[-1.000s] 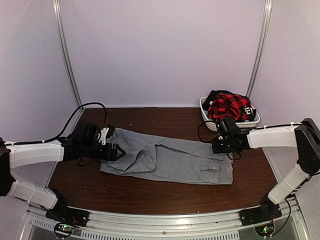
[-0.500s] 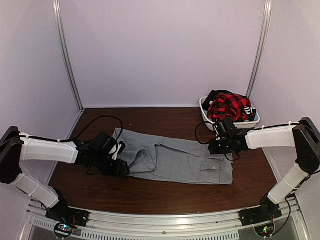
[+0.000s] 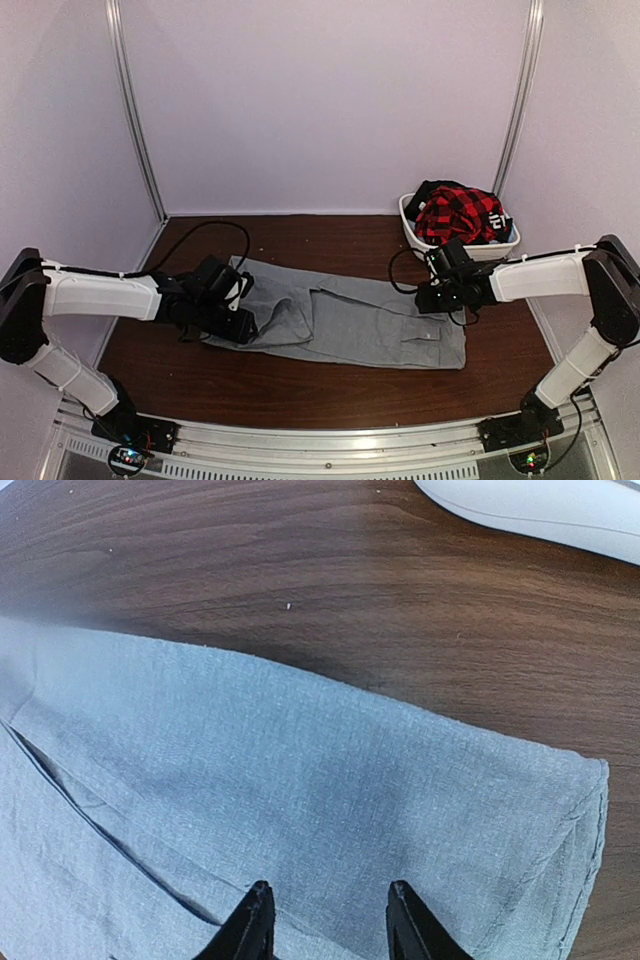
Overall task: Fold and stack the long sleeve shirts
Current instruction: Fold the 1/3-folded shirt at the center of the board.
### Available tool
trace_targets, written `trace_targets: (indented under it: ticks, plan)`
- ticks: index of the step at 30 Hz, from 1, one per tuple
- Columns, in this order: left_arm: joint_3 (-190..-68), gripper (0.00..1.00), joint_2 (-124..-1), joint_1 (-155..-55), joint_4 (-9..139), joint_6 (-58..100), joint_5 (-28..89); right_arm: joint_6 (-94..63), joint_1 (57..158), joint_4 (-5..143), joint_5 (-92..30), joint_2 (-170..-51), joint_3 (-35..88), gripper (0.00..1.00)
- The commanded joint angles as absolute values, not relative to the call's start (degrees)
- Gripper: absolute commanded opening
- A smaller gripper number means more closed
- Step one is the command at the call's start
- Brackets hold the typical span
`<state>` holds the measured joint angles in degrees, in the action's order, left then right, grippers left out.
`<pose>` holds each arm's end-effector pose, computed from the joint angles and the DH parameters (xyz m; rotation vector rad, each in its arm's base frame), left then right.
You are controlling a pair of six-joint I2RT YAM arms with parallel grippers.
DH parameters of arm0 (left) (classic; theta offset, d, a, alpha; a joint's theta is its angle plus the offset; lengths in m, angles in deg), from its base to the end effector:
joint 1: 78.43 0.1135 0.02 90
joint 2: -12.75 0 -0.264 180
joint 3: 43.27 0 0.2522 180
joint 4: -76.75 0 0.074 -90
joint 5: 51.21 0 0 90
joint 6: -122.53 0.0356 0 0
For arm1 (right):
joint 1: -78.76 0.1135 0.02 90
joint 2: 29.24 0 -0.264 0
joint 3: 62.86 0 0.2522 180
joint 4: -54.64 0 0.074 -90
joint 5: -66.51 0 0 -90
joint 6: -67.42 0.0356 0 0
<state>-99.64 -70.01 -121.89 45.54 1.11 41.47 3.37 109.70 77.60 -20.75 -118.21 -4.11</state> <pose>0.1981 -0.1854 0.1708 0.2585 2.6215 -0.4163 0.2572 0.1522 0.1628 -0.0901 2.5310 0.3483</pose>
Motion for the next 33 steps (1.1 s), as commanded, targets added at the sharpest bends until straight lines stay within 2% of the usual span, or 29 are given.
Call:
trace_targets:
  ticks: [1, 6, 11, 17, 25, 33]
  plan:
    - [-101.1, 0.47, -71.3, -122.0, 46.0, 2.5, 42.3, 4.2, 110.2, 76.7, -20.9, -118.9, -4.8, 0.4]
    - [-101.0, 0.57, -71.9, -122.0, 46.0, 3.3, 41.5, 4.2, 110.2, 76.7, -20.7, -118.7, -4.9, 0.4]
    - [-101.2, 0.56, -73.0, -122.0, 46.0, 4.0, 41.7, 4.4, 110.3, 76.4, -21.0, -119.2, -5.0, 0.4]
    - [-101.7, 0.41, -73.1, -122.0, 45.6, 4.3, 42.5, 4.4, 110.4, 76.3, -21.1, -119.3, -5.2, 0.4]
    - [-106.1, 0.0, -71.6, -122.0, 42.0, 7.9, 42.1, 4.0, 110.7, 76.7, -21.0, -117.4, -4.6, 0.4]
    - [-117.9, 0.0, -71.5, -122.0, 34.9, 20.7, 39.7, 1.4, 111.3, 77.2, -21.8, -112.5, -2.3, 0.41]
